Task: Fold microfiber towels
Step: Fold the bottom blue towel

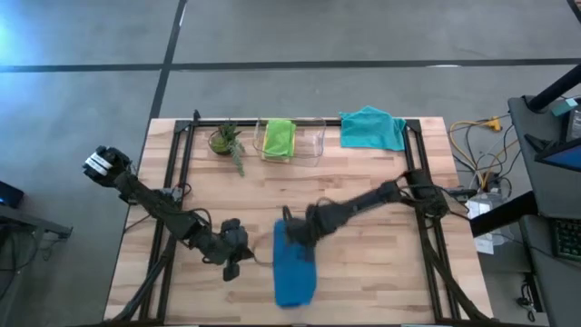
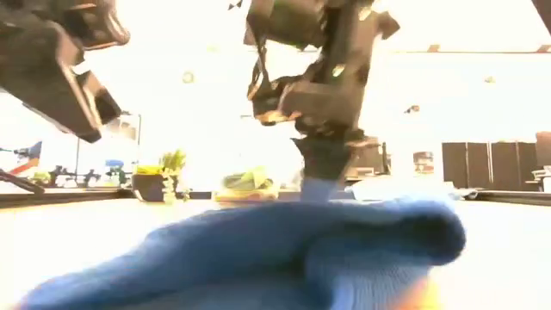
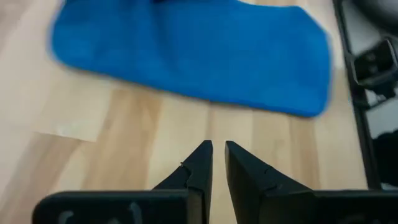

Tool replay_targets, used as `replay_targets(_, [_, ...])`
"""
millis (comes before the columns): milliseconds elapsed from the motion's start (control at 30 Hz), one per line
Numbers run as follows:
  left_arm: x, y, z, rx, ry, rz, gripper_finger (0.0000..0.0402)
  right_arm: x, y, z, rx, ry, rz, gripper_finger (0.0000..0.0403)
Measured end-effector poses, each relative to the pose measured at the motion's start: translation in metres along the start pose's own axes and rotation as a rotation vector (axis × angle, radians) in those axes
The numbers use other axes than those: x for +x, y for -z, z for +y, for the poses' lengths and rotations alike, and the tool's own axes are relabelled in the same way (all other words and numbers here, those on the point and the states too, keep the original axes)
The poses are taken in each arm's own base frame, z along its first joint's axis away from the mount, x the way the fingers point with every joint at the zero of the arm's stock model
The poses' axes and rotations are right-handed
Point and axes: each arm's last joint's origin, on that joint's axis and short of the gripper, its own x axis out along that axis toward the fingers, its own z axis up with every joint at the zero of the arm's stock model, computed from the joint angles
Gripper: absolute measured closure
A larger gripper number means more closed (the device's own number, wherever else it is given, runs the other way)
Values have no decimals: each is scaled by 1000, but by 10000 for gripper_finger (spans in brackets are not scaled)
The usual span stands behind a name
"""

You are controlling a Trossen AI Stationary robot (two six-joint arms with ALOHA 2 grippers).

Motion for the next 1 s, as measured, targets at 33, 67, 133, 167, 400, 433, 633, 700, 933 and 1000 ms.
replay_targets(33, [0, -2, 2, -9, -6, -6, 373, 1, -5, -11, -2, 15, -8, 334])
replay_targets(67, [0, -5, 4, -19, -11, -13, 373, 2, -10, -22, 6, 25, -9, 336])
replay_targets(133, [0, -10, 8, -41, -19, -25, 373, -4, -18, -42, 33, 31, -16, 338])
replay_targets(167, [-1, -13, 10, -51, -19, -32, 373, -9, -20, -49, 40, 30, -25, 339])
replay_targets(400, [-12, -29, 20, -105, -5, -95, 373, -86, -13, -46, -48, -208, -338, 333])
replay_targets(433, [-13, -30, 20, -109, -5, -99, 373, -92, -9, -39, -50, -269, -389, 332])
replay_targets(633, [-17, -34, 22, -119, 2, -118, 373, -101, 14, -2, -62, -444, -568, 331])
replay_targets(700, [-17, -34, 21, -120, 5, -119, 373, -97, 18, 9, -23, -478, -548, 334])
replay_targets(933, [-16, -32, 22, -103, -3, -107, 373, -69, 25, 46, -72, -466, -469, 316])
replay_targets(1000, [-16, -32, 22, -102, -1, -109, 373, -58, 25, 55, -87, -457, -440, 297])
